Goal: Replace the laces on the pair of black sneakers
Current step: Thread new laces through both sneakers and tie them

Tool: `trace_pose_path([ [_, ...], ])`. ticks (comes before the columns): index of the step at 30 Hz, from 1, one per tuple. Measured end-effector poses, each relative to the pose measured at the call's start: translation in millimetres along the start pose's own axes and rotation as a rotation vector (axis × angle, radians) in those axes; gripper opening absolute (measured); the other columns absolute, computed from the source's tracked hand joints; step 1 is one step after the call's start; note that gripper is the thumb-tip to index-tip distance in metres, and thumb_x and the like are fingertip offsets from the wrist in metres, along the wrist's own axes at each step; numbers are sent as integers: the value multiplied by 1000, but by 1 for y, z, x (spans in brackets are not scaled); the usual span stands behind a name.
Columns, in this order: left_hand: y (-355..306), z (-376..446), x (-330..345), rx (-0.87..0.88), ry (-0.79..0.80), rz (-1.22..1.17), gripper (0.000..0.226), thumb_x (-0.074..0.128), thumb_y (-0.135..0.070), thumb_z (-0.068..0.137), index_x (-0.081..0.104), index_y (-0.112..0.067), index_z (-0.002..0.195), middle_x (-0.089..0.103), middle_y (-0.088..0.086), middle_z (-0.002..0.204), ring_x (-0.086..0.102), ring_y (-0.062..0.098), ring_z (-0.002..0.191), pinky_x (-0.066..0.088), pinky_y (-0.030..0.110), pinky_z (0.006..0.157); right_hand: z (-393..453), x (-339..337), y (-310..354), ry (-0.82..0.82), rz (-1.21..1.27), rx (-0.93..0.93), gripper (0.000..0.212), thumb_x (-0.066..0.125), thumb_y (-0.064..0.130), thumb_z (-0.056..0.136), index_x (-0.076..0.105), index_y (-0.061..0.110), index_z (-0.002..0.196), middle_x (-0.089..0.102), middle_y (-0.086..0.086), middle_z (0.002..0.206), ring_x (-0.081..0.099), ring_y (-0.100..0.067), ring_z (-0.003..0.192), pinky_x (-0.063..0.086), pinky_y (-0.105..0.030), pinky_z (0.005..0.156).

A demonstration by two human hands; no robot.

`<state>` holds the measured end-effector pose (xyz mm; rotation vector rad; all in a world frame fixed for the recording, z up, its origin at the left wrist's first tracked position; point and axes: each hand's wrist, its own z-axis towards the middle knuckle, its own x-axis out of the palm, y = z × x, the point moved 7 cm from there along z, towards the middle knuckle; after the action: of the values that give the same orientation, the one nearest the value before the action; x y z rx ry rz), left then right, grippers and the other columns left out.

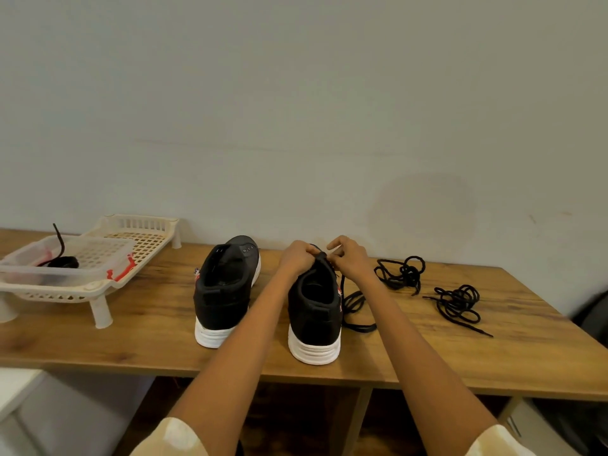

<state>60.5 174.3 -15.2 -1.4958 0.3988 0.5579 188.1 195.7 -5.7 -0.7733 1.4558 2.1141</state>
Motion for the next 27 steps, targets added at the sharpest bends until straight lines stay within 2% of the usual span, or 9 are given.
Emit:
trace_pose_path([
  [3, -1, 2, -2, 31, -44, 177, 24, 51, -6, 90, 73, -12, 98, 68, 9, 95, 62, 27, 90, 48, 34, 76, 2, 2, 3, 10, 20, -2, 8, 62, 14, 90, 63, 11, 97, 67, -5, 93, 62, -17, 84, 48, -24, 73],
  [5, -2, 2, -1, 32, -56, 269, 25, 49, -7, 90, 69, -13, 79, 61, 4, 76, 57, 24, 75, 44, 31, 68, 3, 2, 9, 18, 22, -11, 14, 55, 16, 94, 66, 10, 101, 66, -4, 103, 58, -14, 88, 46, -26, 77],
  [7, -3, 2, 0, 16, -38, 311, 32, 43, -5, 89, 48, -15, 60, 45, 1, 61, 43, 19, 59, 35, 29, 58, 5, 4, 16, 30, 22, -35, 23, 48, 15, 97, 67, 9, 108, 66, -3, 112, 56, -14, 94, 44, -26, 81],
  [8, -3, 2, 0, 6, -28, 290, 33, 41, -4, 90, 40, -15, 58, 40, 2, 60, 37, 18, 56, 31, 29, 54, 5, 5, 19, 51, 31, -42, 25, 46, 16, 98, 67, 9, 110, 66, -4, 115, 57, -16, 99, 45, -27, 83],
  [10, 0, 4, -4, -36, -31, 110, 32, 35, -5, 94, 40, -11, 63, 39, 5, 61, 35, 18, 53, 28, 29, 51, 6, 9, 22, 115, 14, -50, 27, 46, 19, 98, 68, 9, 112, 67, -7, 115, 59, -20, 103, 45, -30, 85],
  [14, 12, 0, -17, -172, -121, -403, 20, 32, -11, 102, 51, -6, 99, 46, 7, 65, 39, 13, 52, 31, 20, 47, 7, 14, 25, 147, -14, -86, 25, 55, 20, 94, 70, 8, 111, 69, -7, 112, 60, -20, 103, 42, -26, 85],
  [19, 10, -6, -13, -156, -115, -560, 22, 39, -15, 102, 55, -13, 87, 52, 1, 73, 43, 11, 59, 33, 19, 48, 20, 13, 40, 68, -128, -104, 19, 57, 17, 93, 73, 7, 97, 70, -7, 98, 62, -19, 92, 44, -28, 79],
  [23, 7, -7, 1, -162, 49, -548, 23, 45, -14, 99, 59, -12, 118, 59, 3, 88, 49, 13, 68, 41, 23, 57, 32, -11, 74, 10, 359, -25, 18, 48, 7, 96, 63, 6, 84, 65, -10, 83, 59, -15, 67, 51, -25, 66],
  [27, 7, -6, 1, -136, 35, -603, 22, 54, -12, 96, 65, -9, 114, 61, 4, 89, 50, 13, 70, 47, 22, 62, 48, -38, 129, 27, 646, -139, 14, 47, 7, 98, 60, 6, 92, 64, -6, 84, 63, -13, 71, 56, -21, 68],
])
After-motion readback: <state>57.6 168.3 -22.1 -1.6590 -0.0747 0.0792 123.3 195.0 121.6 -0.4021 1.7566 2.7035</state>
